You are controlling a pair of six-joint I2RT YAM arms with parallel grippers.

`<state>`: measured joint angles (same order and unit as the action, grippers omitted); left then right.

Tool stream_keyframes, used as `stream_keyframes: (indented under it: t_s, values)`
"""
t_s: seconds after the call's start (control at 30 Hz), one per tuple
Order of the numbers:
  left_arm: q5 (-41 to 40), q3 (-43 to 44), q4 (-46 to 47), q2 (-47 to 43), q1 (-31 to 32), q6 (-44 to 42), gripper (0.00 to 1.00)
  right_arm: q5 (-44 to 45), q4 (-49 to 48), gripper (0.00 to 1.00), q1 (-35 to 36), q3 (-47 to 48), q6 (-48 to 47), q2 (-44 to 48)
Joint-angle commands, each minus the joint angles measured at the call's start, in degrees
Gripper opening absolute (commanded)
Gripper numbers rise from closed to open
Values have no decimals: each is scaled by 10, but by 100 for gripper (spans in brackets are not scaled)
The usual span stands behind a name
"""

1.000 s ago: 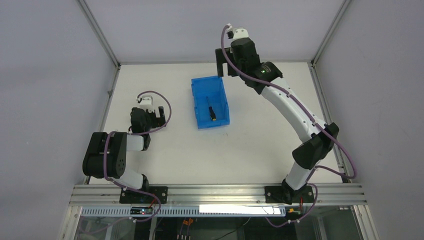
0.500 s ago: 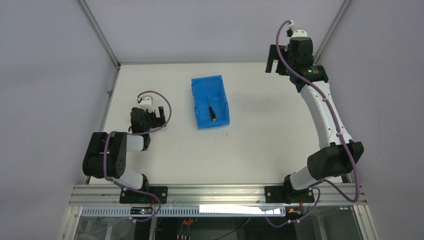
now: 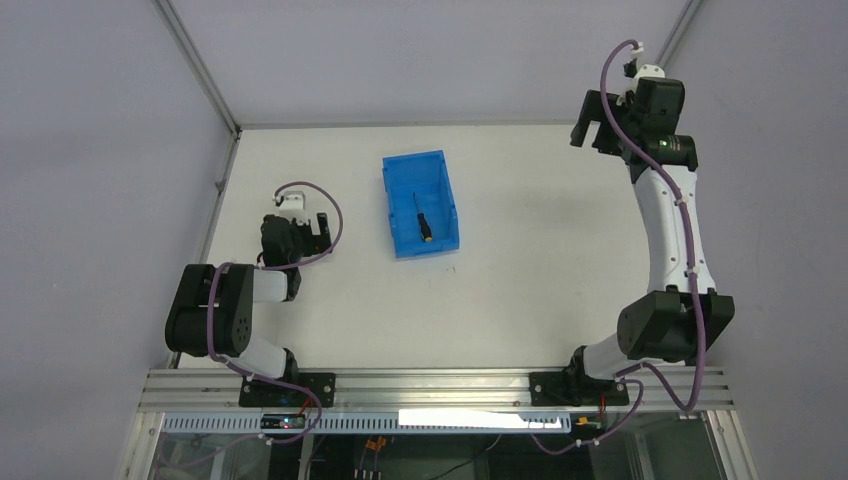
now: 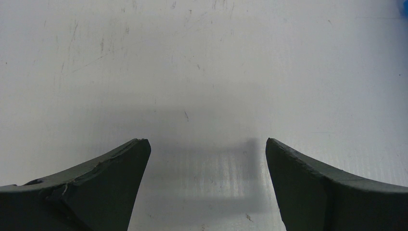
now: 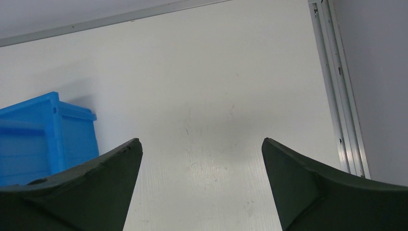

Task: Put the screwdriver in the bin
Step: Reset both arms

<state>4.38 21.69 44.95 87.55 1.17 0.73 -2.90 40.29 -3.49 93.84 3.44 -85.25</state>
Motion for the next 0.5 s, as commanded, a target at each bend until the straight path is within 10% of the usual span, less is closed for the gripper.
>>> stream_keyframes:
  t_s: [0.0, 0.47]
  values:
    - [-12, 0, 16, -12, 5, 2, 99, -50, -16, 99, -6, 6, -18, 7]
    - [-12, 0, 15, -12, 5, 2, 99, -46, -34, 99, -6, -9, -19, 26]
